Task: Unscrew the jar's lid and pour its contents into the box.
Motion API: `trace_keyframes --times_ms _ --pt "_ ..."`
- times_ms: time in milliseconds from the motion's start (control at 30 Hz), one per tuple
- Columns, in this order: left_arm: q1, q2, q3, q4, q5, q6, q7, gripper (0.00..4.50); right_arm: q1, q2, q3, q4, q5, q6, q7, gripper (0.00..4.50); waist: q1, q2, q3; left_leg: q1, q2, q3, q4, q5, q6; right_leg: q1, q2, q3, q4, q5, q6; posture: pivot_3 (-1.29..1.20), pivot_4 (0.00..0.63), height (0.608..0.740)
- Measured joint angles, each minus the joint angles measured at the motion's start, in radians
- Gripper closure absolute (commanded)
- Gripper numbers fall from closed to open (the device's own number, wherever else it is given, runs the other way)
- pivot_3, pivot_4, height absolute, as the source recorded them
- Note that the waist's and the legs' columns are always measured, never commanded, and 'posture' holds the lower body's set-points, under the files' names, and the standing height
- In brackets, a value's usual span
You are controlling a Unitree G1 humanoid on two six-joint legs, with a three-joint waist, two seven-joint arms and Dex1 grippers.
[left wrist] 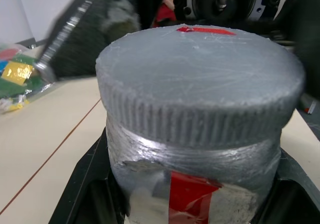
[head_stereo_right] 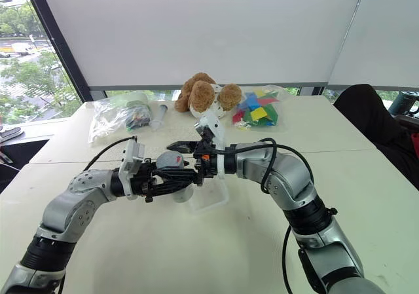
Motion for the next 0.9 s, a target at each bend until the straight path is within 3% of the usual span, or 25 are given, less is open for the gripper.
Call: trace_keyframes --times_ms 167,433,567,633,733,900 --pt "-0.002 0.007 -0.005 -0.014 0.0 0.004 -0.018 2.32 0.0 -0.008 -0.006 0.012 -0.011 -0.02 0.077 2.21 0.0 0.0 0.0 0.0 0.0 0.0 0.0 0.0 0.0 0.0 0.0 0.0 0.0 0.0 0.0 0.0 0.15 0.74" --pt "-0.005 0.044 -0.045 -0.112 -0.065 0.03 -0.2 2.32 -0.075 -0.069 0.006 0.067 0.031 -0.035 0.459 2.21 -0.005 0.0 0.0 0.0 0.001 0.0 0.0 0.0 0.0 0.0 0.002 0.0 0.0 0.0 0.0 0.0 0.15 0.74" --pt "-0.015 0.065 -0.068 -0.138 -0.082 0.052 -0.251 2.32 -0.099 -0.069 0.029 0.103 0.029 -0.06 0.574 2.21 -0.003 0.0 0.0 0.001 0.003 0.0 0.0 0.0 0.0 0.0 0.005 0.0 0.0 0.0 0.0 0.0 0.15 0.74" --pt "-0.021 0.069 -0.068 -0.138 -0.085 0.061 -0.252 2.32 -0.101 -0.069 0.03 0.108 0.02 -0.069 0.577 1.14 -0.001 0.0 0.0 0.001 0.004 -0.001 0.0 0.0 0.0 0.0 0.005 0.0 0.0 0.0 -0.001 0.0 0.15 0.74" --pt "-0.019 0.07 -0.063 -0.123 -0.1 0.061 -0.263 2.32 -0.091 -0.067 -0.034 0.108 0.016 -0.105 0.53 0.08 0.002 0.0 0.0 0.0 0.004 -0.001 0.001 0.0 0.0 0.0 0.005 0.0 0.0 0.0 -0.001 0.0 0.15 0.74" --pt "-0.016 0.066 -0.025 -0.089 -0.079 0.043 -0.196 2.32 -0.01 -0.069 -0.145 0.08 0.019 -0.107 0.397 0.08 0.002 0.0 0.0 0.0 0.004 -0.001 0.0 0.0 0.0 0.0 0.005 0.001 0.0 0.0 -0.001 0.0 0.15 0.74"
